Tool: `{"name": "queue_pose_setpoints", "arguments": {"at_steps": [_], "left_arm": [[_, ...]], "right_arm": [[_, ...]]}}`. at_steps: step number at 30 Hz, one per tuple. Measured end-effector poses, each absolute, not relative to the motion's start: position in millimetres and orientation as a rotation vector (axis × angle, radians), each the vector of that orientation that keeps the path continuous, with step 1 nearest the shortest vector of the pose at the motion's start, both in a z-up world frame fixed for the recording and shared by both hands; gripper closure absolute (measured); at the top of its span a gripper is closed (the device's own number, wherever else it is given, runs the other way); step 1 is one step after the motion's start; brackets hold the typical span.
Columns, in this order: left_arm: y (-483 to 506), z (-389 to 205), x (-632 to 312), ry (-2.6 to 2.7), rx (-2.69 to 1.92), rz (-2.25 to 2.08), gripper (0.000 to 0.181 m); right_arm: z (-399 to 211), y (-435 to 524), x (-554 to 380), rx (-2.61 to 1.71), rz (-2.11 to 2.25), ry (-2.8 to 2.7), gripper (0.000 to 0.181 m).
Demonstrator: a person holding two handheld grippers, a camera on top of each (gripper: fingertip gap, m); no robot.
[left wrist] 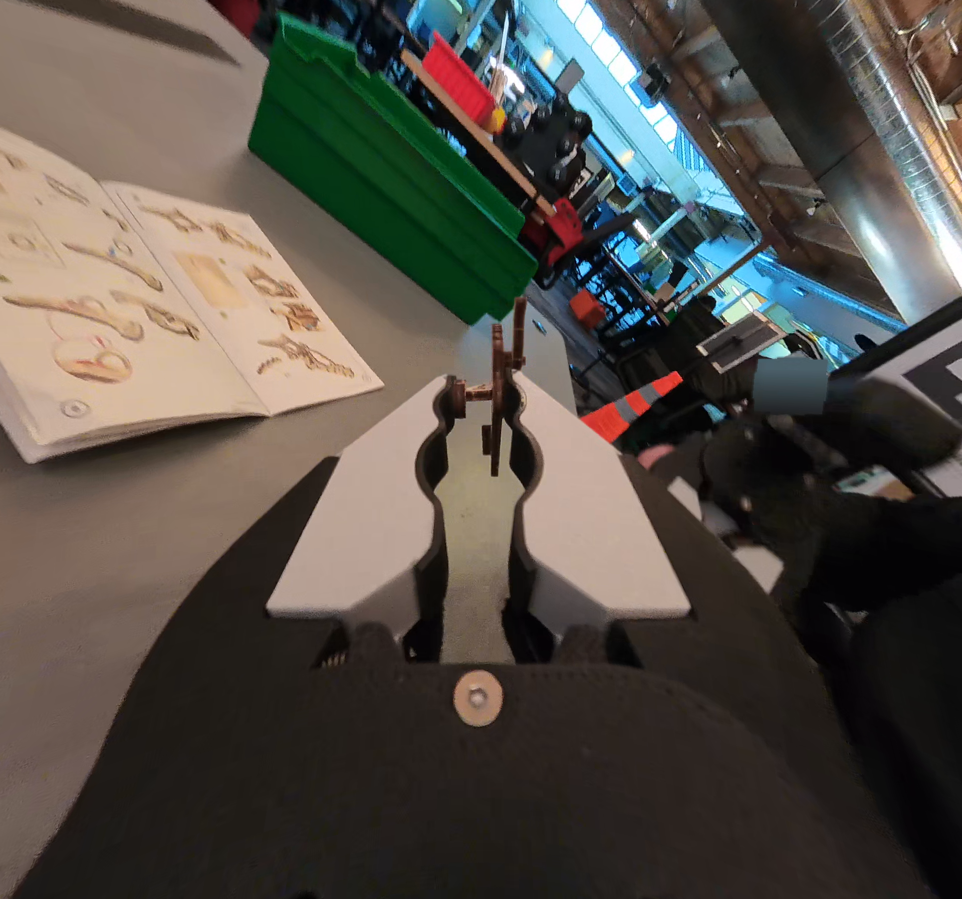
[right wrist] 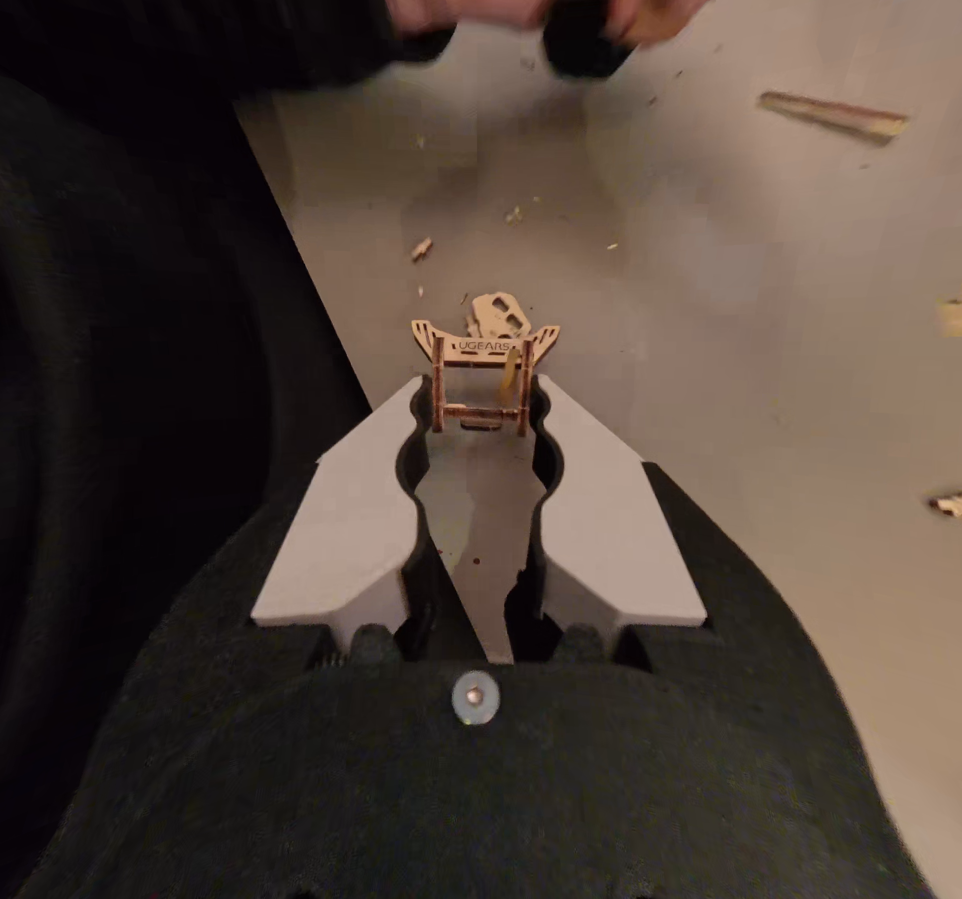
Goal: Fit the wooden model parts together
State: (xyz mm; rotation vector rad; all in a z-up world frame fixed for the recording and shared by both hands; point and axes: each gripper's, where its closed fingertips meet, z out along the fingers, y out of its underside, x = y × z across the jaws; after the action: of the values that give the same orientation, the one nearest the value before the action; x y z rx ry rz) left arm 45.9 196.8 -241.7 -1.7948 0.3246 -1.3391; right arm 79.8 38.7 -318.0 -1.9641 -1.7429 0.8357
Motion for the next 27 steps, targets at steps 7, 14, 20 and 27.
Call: {"name": "queue_pose_setpoints", "arguments": {"at_steps": [7,14,20,27], "left_arm": [[183,-276,81,0.427,-1.986,-1.455,0.166],[171,-318,96,0.525,-2.262,-1.382,0.162],[176,-326,86,0.532,-2.304,-1.256,0.148],[171,-285,70,0.681,-2.128,-1.065,0.142]], "right_arm": [[-245,109,114,-1.836,1.405,-1.176,0.148],[-262,131,139,-1.889,1.461,-1.118,0.148],[-267,129,147,-1.873,1.511,-1.084,0.148],[-243,115,146,-1.744,1.671,-1.049,0.147]]}}
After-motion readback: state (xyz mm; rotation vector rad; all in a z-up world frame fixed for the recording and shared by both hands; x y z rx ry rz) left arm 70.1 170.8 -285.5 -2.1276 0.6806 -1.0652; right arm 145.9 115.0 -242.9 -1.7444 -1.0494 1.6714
